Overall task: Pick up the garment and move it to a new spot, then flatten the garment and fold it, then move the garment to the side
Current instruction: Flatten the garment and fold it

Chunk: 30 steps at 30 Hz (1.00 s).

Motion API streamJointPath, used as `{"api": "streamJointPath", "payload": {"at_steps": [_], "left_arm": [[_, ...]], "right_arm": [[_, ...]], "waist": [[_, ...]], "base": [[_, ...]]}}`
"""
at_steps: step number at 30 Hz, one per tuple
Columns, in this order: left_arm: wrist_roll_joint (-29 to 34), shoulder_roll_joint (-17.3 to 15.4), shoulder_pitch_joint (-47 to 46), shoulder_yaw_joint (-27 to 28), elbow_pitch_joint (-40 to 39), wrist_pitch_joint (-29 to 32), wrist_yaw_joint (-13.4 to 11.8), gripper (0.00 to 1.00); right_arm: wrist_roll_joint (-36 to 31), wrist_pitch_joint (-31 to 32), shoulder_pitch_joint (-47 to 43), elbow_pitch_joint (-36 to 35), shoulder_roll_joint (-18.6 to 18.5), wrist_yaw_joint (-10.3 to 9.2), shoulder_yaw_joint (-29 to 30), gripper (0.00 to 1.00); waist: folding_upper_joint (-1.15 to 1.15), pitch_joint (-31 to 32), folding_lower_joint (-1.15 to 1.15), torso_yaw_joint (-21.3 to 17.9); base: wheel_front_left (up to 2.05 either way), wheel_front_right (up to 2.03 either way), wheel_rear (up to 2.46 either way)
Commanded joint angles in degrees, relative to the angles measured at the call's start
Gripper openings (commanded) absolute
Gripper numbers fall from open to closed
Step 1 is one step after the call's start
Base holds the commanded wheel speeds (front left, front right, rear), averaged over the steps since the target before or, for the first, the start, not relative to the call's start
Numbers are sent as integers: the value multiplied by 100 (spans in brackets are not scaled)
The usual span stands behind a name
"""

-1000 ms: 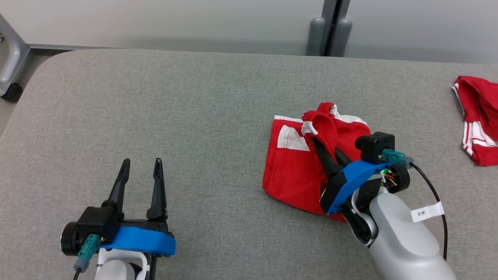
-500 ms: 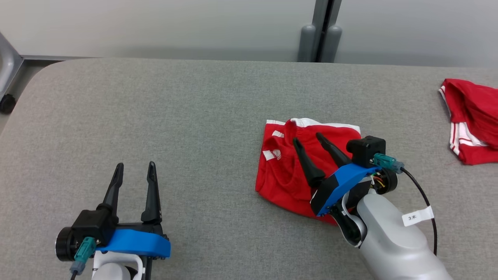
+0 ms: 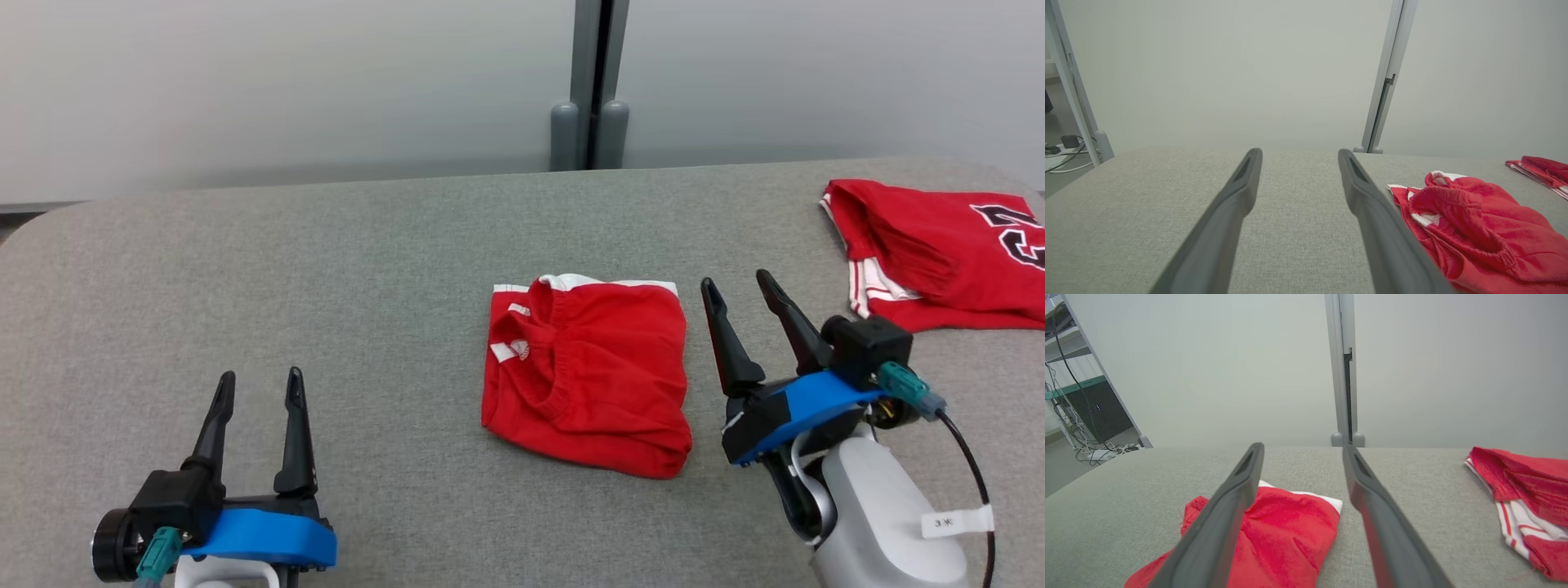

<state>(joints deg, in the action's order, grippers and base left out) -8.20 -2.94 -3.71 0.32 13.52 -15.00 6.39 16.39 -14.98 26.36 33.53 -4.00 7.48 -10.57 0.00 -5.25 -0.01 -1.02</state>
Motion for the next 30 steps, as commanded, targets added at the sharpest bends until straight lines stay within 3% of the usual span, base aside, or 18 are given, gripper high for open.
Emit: {"api": "streamJointPath", "payload": {"at_steps": [1, 13, 22, 30], "left_arm": [[29, 6, 25, 38, -16, -23, 15, 100], [128, -12, 252, 259, -91, -23, 23, 100], [174, -40, 490, 432, -89, -23, -33, 100], [244, -35, 561, 423, -43, -23, -100, 100]], "right_arm": [[-62, -25, -124, -102, -33, 3, 65, 100], [-424, -16, -1406, -1391, 67, 4, 746, 100], [-598, 257, -2106, -2069, 105, 4, 1010, 100], [-558, 431, -2456, -2245, 112, 4, 959, 100]], "waist": [[0, 91, 1, -105], [0, 337, 1, -374], [0, 483, 1, -308], [0, 518, 1, -167]], "base": [[0, 0, 0], [0, 0, 0], [0, 0, 0], [0, 0, 0]]}}
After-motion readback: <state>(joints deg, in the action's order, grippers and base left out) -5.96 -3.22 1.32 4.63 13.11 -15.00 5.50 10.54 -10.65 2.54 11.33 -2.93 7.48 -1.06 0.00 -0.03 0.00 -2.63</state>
